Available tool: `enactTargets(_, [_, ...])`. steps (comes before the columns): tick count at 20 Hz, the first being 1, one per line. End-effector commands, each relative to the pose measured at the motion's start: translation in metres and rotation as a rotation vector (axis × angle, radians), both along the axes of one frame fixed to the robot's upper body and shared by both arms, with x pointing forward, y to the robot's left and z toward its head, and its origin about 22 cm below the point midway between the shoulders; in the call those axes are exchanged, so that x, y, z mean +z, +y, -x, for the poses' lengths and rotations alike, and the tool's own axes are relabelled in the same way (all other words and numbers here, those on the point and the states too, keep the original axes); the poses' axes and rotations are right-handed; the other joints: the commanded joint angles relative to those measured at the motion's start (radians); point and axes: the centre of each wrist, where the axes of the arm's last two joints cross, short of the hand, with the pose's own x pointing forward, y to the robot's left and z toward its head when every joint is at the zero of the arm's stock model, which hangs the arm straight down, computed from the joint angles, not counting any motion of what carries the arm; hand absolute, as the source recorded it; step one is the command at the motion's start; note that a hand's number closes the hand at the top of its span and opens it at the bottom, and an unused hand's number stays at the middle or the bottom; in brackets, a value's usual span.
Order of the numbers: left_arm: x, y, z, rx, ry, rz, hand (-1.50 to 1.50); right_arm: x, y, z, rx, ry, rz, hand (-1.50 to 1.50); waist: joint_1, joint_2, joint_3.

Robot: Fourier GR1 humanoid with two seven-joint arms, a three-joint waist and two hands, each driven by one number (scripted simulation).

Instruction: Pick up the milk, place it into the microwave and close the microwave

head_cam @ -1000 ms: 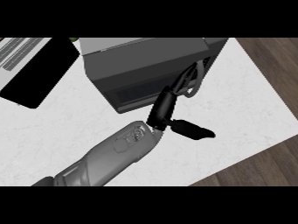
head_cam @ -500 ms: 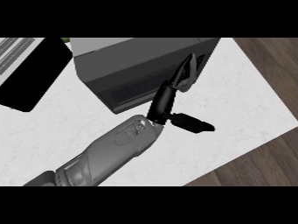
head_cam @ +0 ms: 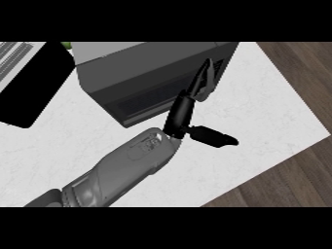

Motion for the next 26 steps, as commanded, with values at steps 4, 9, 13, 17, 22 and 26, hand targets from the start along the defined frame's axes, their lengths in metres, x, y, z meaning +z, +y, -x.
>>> enactTargets(4, [0.006,-0.001,-0.009,0.032,-0.004,0.003,-1.5,0.008,-0.005,-0.004,0.01,-0.007,0.009,-1.5,-0.014,0.004,0.002])
enactTargets(9, [0.009,-0.003,-0.012,0.031,-0.007,0.015,-1.5,0.011,-0.008,-0.007,0.022,0.001,0.001,-1.5,-0.013,0.008,0.003])
enactTargets(13, [0.008,-0.003,-0.012,0.036,-0.012,0.021,-1.5,0.012,-0.009,-0.007,0.026,0.014,0.009,-1.5,-0.021,0.008,0.002])
enactTargets(17, [0.006,-0.004,-0.011,0.033,-0.01,0.02,-1.5,0.018,-0.011,-0.01,0.036,0.01,0.011,-1.5,-0.019,0.005,0.002])
enactTargets(22, [0.008,-0.004,-0.012,0.035,-0.014,0.029,-1.5,0.02,-0.009,-0.012,0.066,0.003,0.003,-1.5,-0.019,0.003,0.003])
enactTargets(26, [0.007,-0.005,-0.012,0.031,-0.012,0.024,-1.5,0.025,-0.01,-0.015,0.07,-0.002,0.001,-1.5,-0.014,0.004,0.003])
